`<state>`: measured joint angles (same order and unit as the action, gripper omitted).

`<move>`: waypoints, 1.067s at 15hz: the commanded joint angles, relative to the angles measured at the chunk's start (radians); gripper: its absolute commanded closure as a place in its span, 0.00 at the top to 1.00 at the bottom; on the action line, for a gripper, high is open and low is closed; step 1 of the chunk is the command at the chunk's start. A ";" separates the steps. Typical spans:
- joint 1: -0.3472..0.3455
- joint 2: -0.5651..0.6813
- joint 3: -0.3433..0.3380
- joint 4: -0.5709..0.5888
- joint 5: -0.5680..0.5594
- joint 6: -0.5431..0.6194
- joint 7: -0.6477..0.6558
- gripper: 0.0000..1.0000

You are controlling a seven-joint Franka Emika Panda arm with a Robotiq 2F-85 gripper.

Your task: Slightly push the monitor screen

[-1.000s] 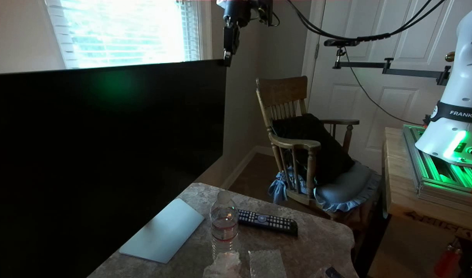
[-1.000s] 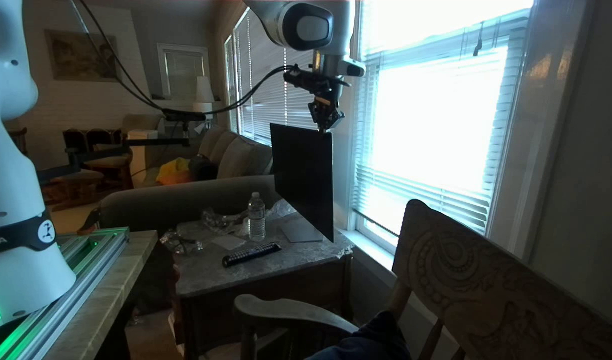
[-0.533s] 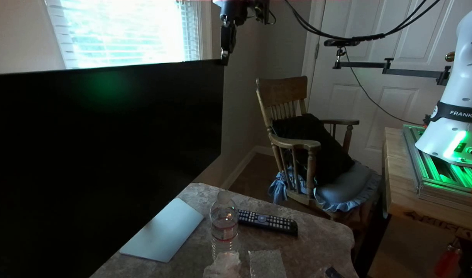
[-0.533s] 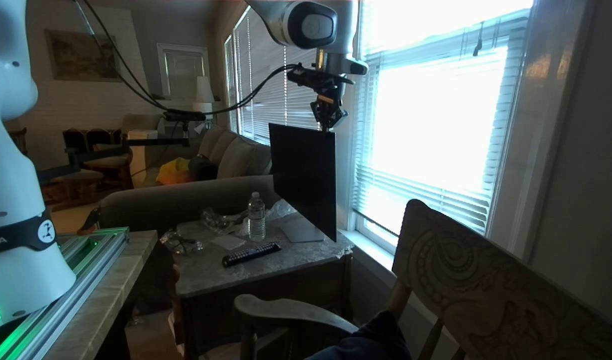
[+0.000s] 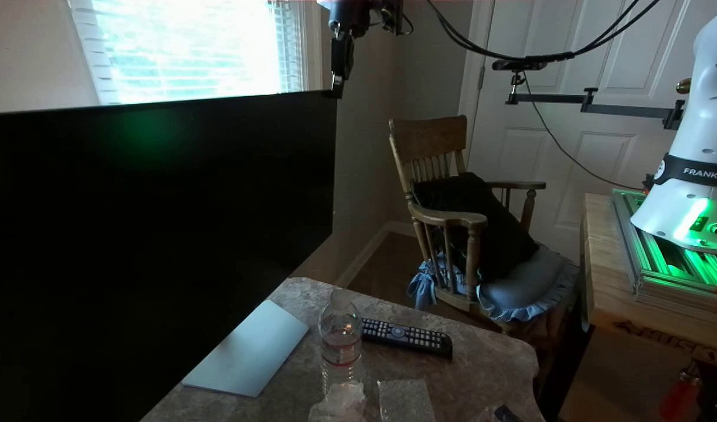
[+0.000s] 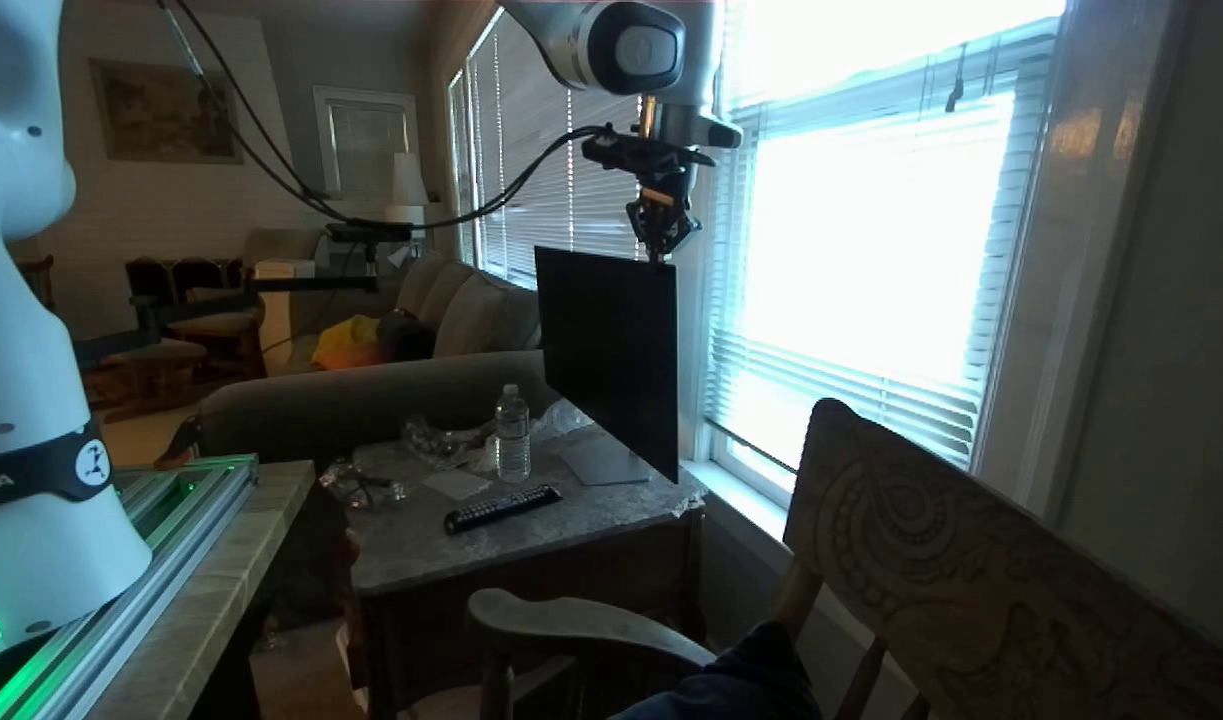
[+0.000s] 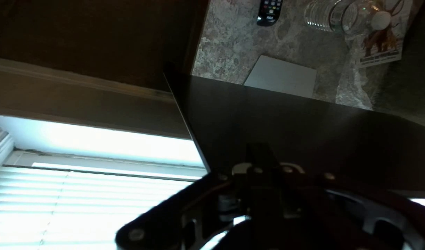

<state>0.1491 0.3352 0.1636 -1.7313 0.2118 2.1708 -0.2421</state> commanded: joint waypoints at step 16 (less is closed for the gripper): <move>-0.003 -0.299 -0.019 -0.100 -0.026 -0.458 0.261 0.33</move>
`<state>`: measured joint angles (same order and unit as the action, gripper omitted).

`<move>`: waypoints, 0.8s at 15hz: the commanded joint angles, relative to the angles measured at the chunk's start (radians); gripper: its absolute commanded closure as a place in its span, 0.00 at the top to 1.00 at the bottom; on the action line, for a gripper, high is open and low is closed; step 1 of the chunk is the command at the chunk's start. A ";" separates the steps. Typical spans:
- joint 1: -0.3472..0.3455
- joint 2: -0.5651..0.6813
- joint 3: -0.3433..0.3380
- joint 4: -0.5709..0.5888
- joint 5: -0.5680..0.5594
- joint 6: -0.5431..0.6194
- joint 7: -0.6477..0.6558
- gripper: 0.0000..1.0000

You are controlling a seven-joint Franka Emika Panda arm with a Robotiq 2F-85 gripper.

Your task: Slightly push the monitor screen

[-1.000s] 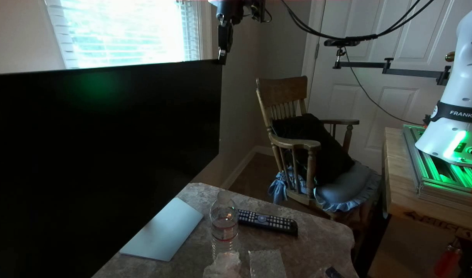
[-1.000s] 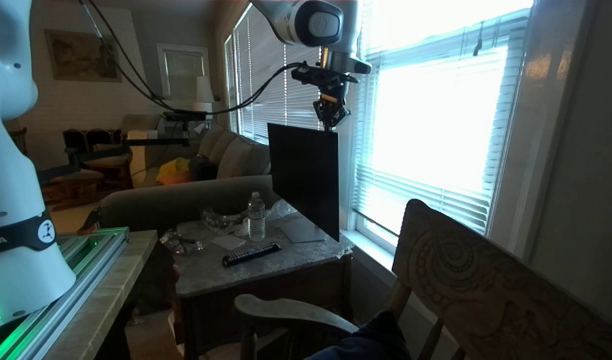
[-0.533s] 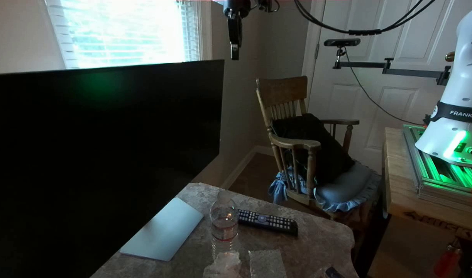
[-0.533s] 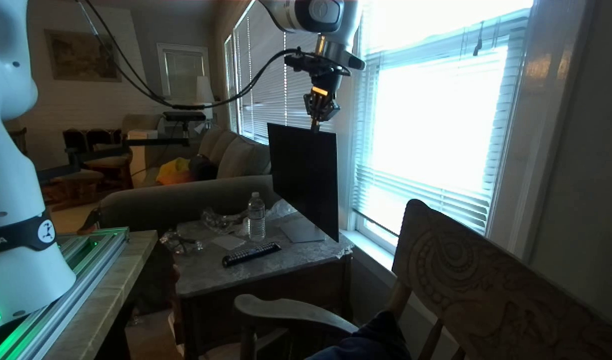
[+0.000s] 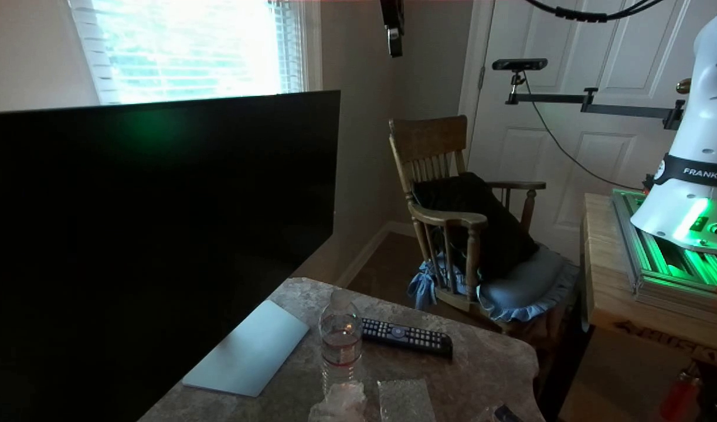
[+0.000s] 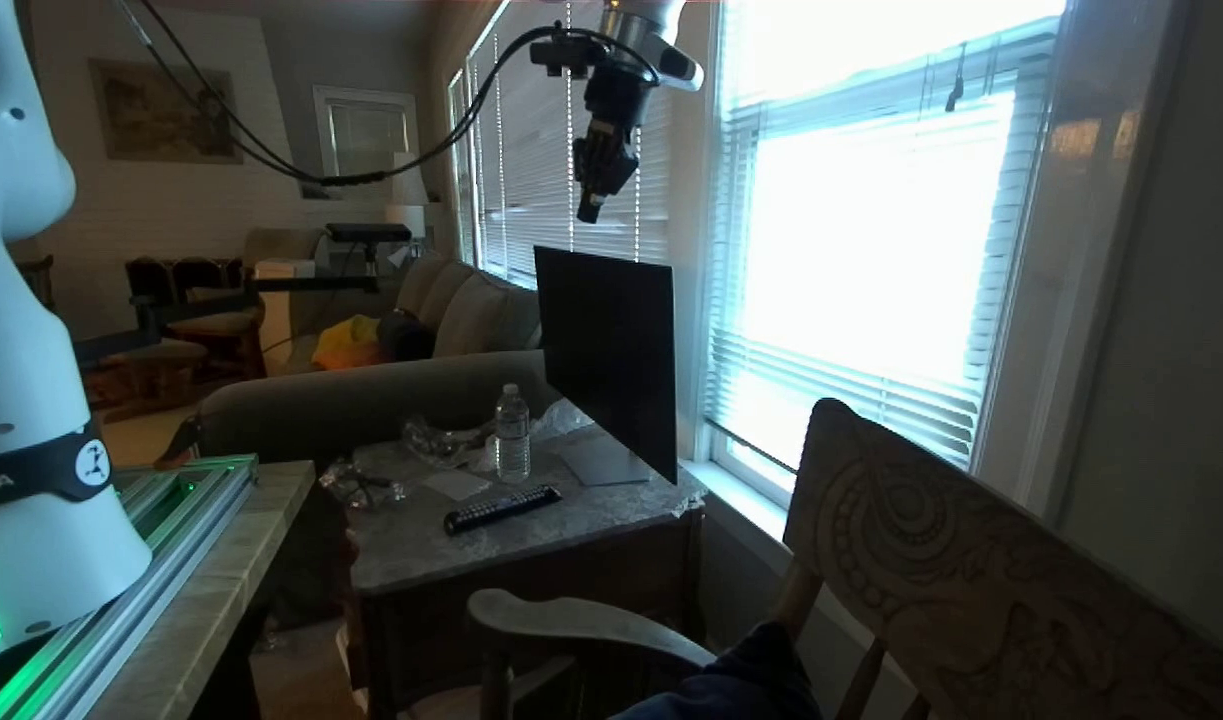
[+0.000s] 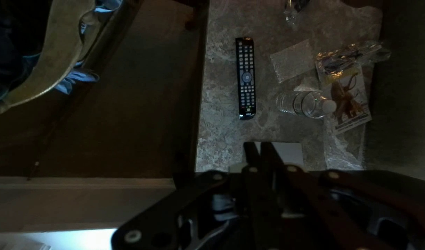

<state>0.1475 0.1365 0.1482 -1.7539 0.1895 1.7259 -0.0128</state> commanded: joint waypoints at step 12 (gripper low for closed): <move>-0.026 -0.343 -0.035 -0.220 -0.019 0.017 -0.024 1.00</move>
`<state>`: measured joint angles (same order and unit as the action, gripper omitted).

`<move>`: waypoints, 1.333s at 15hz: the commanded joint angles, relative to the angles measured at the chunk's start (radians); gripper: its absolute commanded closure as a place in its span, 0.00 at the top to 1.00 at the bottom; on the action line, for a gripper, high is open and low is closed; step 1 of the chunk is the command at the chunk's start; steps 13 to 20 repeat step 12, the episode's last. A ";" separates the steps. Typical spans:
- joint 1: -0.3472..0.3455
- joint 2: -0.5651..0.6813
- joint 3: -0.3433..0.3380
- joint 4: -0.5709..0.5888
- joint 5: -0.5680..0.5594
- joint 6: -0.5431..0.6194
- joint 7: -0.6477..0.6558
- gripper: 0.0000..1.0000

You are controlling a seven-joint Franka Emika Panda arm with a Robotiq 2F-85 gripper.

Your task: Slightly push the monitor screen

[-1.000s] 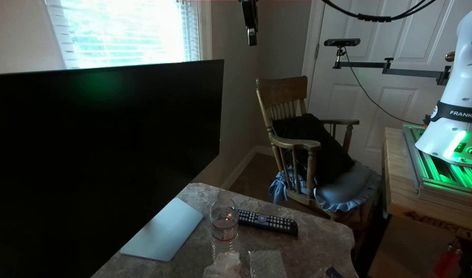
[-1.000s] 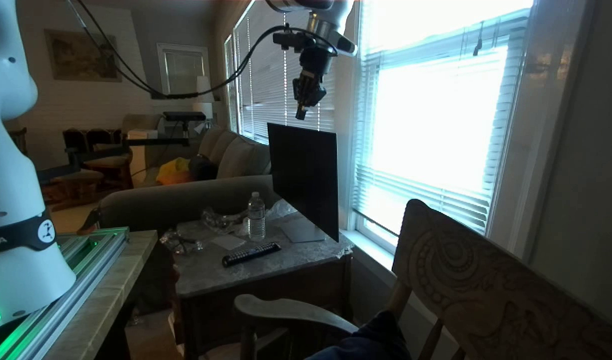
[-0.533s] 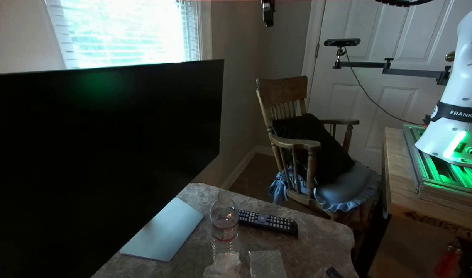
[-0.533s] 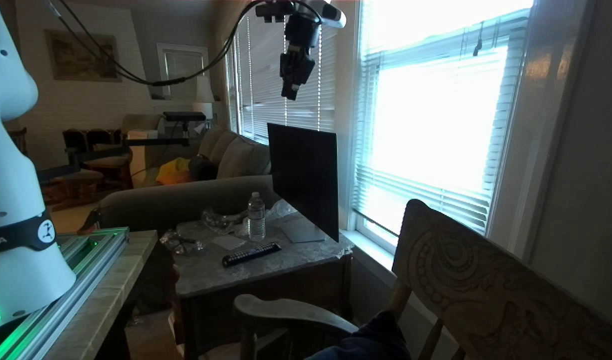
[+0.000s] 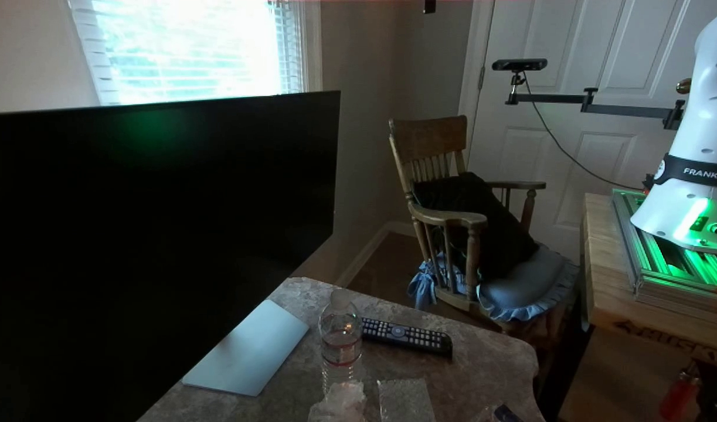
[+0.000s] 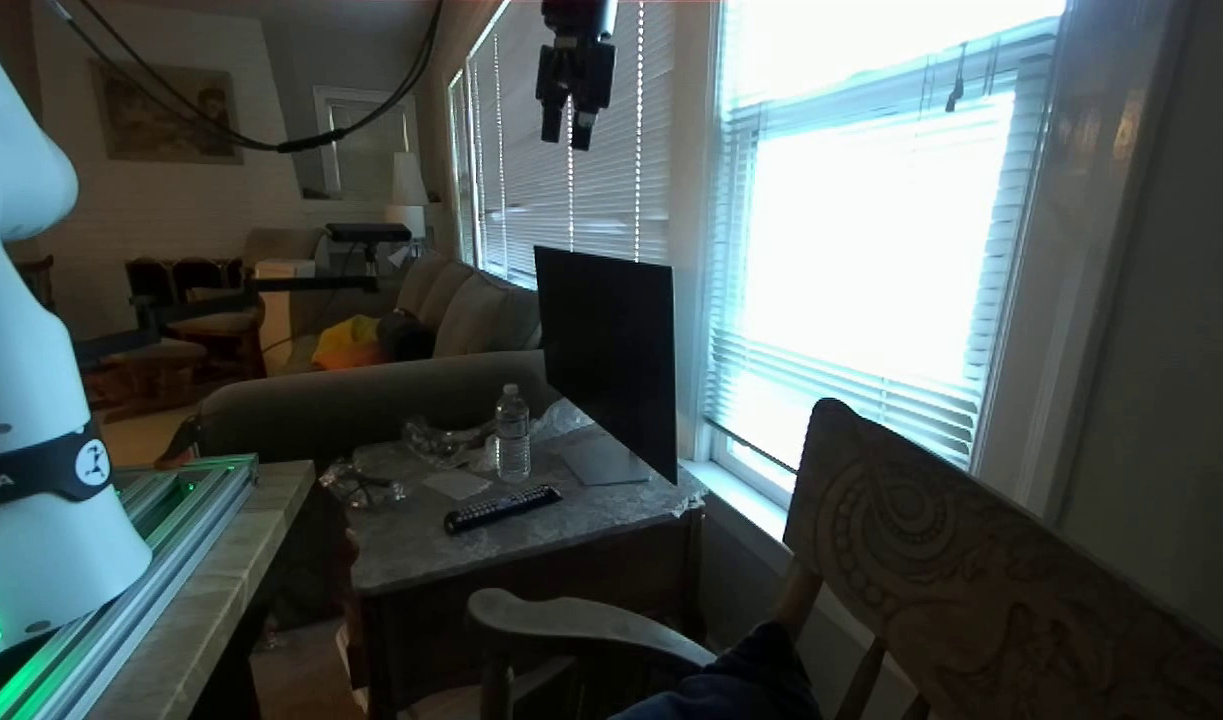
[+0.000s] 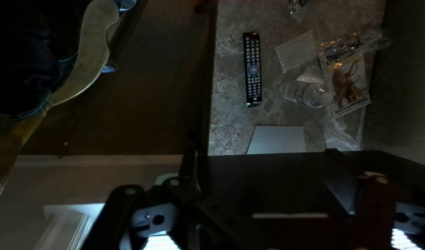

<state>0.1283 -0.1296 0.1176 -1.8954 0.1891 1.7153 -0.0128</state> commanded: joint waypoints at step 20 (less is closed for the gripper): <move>-0.009 -0.065 -0.008 -0.063 0.000 0.012 -0.007 1.00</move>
